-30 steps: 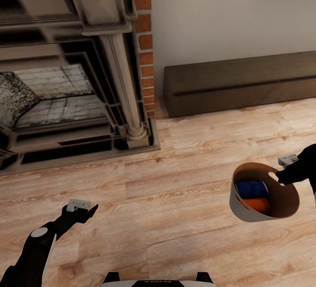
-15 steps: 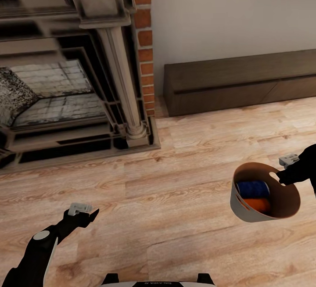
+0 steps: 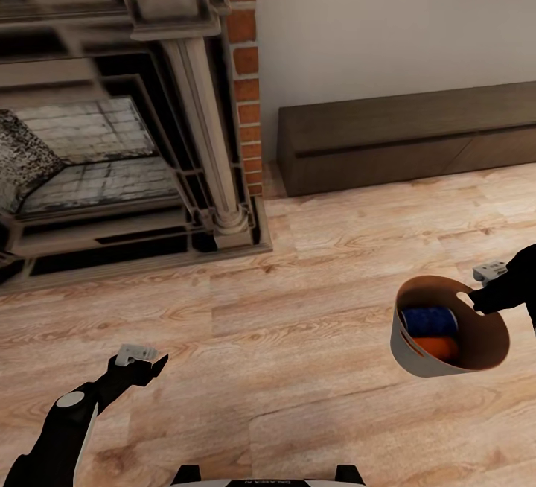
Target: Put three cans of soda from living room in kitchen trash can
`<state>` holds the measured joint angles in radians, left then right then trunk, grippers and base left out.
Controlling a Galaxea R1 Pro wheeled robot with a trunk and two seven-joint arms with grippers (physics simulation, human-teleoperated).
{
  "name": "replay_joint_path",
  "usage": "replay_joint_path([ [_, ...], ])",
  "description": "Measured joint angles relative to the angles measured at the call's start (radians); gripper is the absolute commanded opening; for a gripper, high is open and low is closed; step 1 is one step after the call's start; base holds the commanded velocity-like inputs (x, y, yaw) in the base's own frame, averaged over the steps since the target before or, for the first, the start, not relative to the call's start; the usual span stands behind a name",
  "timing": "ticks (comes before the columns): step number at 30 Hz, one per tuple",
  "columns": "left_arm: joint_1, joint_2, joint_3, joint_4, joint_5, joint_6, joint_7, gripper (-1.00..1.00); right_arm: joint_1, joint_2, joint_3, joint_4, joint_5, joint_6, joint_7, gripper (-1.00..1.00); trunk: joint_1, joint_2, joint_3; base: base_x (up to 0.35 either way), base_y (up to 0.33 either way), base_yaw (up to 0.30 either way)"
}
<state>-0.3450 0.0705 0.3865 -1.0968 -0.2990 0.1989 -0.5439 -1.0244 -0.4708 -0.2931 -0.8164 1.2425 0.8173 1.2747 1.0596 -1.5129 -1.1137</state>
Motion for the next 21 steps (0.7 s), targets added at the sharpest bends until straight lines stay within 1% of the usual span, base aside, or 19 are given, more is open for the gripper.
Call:
replay_joint_path([
  [4, 0.0, 0.0, 0.0, 0.001, 0.0, 0.0, 0.0, 1.0, 0.0, 0.0, -0.001, 0.0, 0.0, 0.0, 0.0, -1.0, 0.015, -0.028, -0.013, 0.0, 0.0, 0.0],
  [11, 0.0, 0.0, 0.0, 0.0, 0.005, -0.001, -0.001, 1.0, 0.0, 0.0, -0.001, 0.0, 0.003, -0.031, 0.0, -1.0, 0.015, -0.028, -0.013, 0.0, 0.0, 0.0],
  [21, 0.0, 0.0, 0.0, 0.003, -0.002, -0.001, 0.0, 1.0, 0.0, 0.0, -0.001, 0.0, 0.004, -0.037, 0.0, -1.0, 0.054, -0.098, -0.044, 0.0, 0.0, 0.0],
])
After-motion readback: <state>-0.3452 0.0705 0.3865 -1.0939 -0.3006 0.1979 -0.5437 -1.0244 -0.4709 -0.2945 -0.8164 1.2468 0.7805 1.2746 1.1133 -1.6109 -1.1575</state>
